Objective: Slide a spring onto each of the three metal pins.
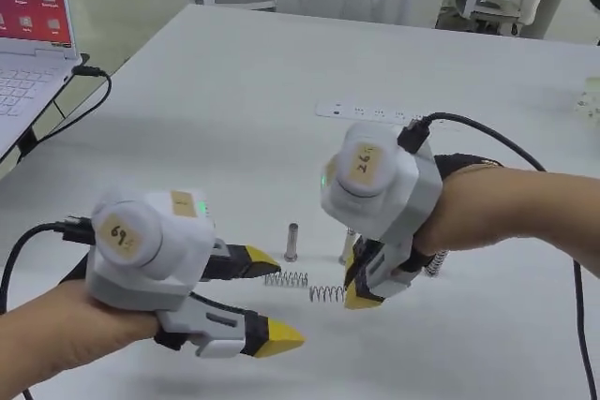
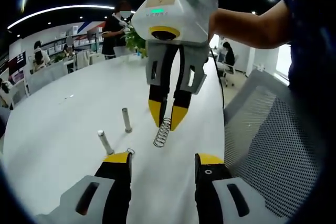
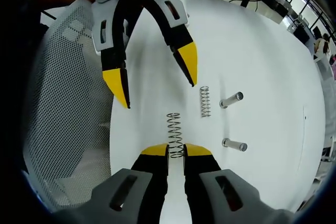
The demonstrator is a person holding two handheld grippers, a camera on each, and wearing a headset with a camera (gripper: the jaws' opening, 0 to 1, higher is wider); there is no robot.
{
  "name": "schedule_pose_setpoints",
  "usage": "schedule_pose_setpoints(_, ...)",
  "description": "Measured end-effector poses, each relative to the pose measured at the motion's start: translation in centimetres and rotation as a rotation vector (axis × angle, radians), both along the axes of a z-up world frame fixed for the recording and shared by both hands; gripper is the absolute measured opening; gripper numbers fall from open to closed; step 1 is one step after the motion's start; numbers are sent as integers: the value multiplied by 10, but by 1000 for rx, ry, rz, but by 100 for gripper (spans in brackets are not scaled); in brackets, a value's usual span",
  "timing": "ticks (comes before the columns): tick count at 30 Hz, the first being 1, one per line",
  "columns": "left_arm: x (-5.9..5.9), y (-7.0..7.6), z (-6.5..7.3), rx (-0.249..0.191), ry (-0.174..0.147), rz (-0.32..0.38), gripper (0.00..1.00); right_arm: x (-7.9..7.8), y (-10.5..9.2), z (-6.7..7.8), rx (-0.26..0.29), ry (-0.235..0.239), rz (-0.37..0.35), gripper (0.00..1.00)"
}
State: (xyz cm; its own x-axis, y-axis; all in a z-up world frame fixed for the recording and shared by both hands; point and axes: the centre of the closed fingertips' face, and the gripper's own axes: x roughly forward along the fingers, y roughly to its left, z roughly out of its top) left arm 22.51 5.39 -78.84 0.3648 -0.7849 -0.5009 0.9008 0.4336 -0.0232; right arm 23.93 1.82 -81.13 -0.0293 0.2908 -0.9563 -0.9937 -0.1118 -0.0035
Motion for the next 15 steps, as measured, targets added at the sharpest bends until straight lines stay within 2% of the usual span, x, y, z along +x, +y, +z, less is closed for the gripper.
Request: schedule_pose_setpoints(15, -3, -7, 1, 3, -16, -35, 34, -12, 13, 5, -5, 2, 49, 8)
